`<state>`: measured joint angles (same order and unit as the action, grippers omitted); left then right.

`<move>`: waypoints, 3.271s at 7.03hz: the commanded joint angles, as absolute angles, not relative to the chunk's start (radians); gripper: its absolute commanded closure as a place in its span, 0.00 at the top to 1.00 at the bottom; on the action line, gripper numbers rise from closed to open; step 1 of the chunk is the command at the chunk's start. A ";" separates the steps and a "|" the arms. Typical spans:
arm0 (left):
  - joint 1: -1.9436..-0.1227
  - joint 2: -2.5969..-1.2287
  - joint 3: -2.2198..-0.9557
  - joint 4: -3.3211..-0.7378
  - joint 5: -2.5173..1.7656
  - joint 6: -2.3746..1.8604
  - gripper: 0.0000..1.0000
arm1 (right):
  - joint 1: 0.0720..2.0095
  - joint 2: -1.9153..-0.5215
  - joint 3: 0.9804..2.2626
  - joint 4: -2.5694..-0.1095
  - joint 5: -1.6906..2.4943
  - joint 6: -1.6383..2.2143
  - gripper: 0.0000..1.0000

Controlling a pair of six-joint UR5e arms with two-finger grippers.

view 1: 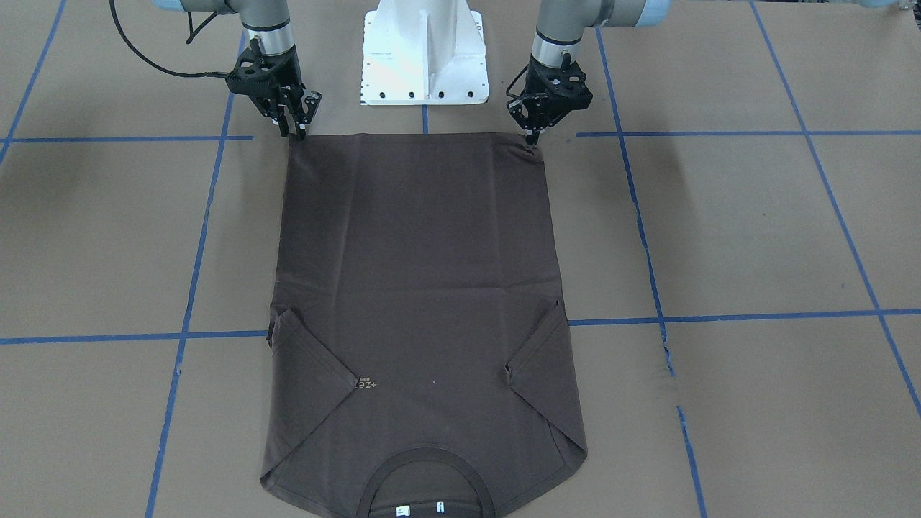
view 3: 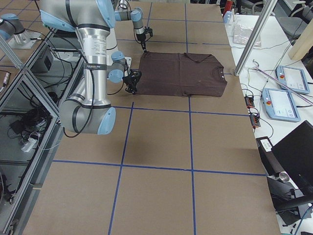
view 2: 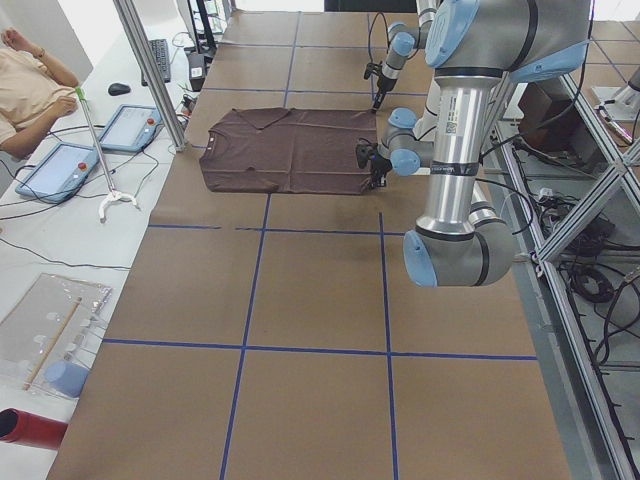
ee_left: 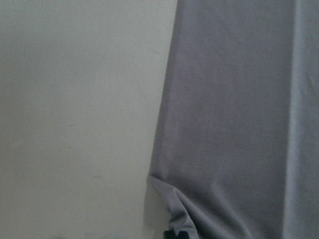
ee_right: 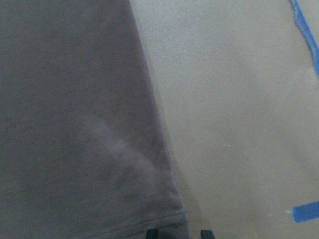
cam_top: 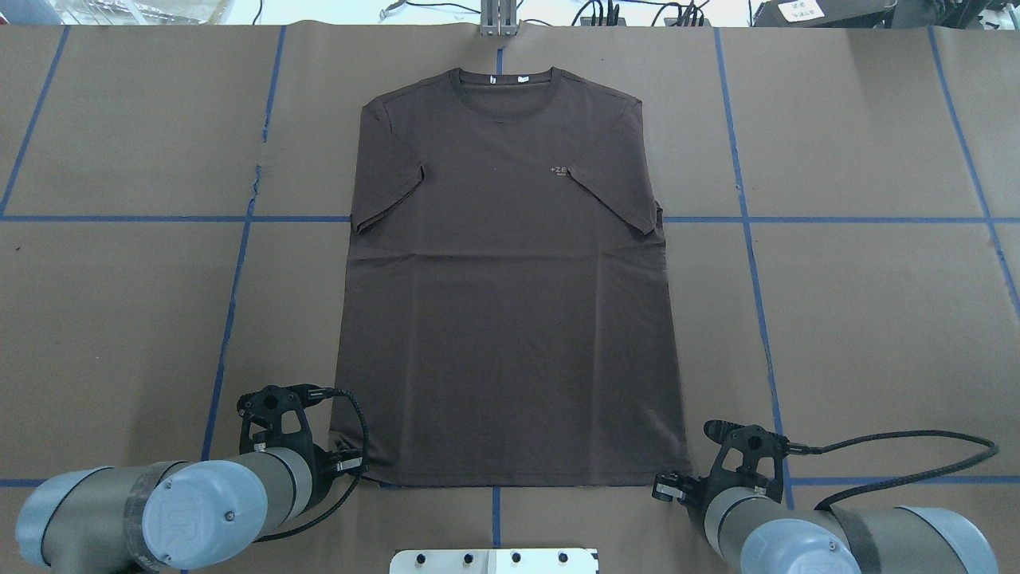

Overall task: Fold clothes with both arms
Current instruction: 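Lower both grippers and pinch the hem corners nearest the robot, then lift the hem with both grippers and fold it toward the collar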

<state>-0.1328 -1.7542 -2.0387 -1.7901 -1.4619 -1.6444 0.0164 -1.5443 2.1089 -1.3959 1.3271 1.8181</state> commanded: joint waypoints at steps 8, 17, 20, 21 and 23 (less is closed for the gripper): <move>-0.140 -1.740 -2.139 -1.761 -1.476 -1.640 0.00 | 0.024 -1.540 2.207 -1.410 1.310 1.810 0.00; -0.364 -1.945 -2.484 -1.258 -1.684 -1.452 0.00 | 0.232 -1.296 2.564 -1.910 1.438 1.668 0.00; -0.593 -1.986 -2.360 -1.262 -1.735 -1.268 0.00 | 0.506 -1.155 2.348 -1.895 1.586 1.560 0.00; -0.618 -2.034 -2.264 -1.273 -1.732 -1.255 0.00 | 0.538 -1.117 2.265 -1.870 1.585 1.549 0.00; -0.661 -2.054 -2.058 -1.467 -1.730 -1.253 0.00 | 0.601 -1.094 2.009 -1.626 1.583 1.548 0.00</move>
